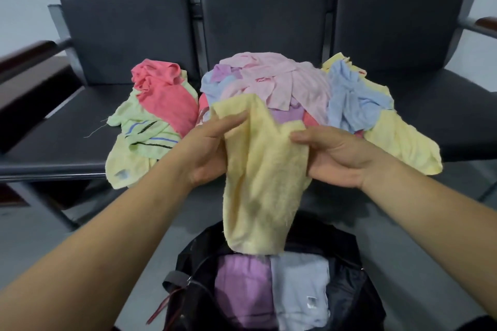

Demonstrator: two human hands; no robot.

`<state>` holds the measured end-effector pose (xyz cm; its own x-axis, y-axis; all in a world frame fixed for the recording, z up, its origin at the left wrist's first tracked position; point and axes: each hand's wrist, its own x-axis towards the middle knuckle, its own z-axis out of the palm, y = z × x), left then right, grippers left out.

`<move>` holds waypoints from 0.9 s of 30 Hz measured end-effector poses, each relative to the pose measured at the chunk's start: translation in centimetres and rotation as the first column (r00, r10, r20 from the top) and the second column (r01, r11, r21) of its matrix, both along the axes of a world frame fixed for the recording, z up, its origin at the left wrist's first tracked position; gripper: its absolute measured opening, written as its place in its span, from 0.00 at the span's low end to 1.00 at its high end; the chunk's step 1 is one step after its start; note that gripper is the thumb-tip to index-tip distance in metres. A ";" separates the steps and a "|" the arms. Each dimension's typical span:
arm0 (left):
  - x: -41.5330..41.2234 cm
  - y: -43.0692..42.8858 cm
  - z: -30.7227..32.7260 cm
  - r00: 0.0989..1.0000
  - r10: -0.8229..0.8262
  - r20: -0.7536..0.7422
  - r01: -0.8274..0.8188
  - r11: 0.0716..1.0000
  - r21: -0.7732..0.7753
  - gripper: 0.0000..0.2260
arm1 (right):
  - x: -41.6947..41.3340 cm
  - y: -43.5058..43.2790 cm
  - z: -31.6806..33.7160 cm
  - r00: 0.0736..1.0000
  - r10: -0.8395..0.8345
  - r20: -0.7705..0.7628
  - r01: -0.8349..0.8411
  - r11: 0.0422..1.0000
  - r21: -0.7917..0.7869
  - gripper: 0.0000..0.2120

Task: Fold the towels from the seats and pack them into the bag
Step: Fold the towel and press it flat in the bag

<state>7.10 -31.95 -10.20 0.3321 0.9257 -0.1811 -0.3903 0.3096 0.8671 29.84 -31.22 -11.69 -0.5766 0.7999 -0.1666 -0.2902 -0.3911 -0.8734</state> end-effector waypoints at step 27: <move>-1.5 -1.0 0.0 0.947 -0.024 -0.320 0.038 0.998 0.039 0.13 | 1.0 -0.5 1.2 0.958 -0.249 0.143 0.258 0.965 -0.049 0.23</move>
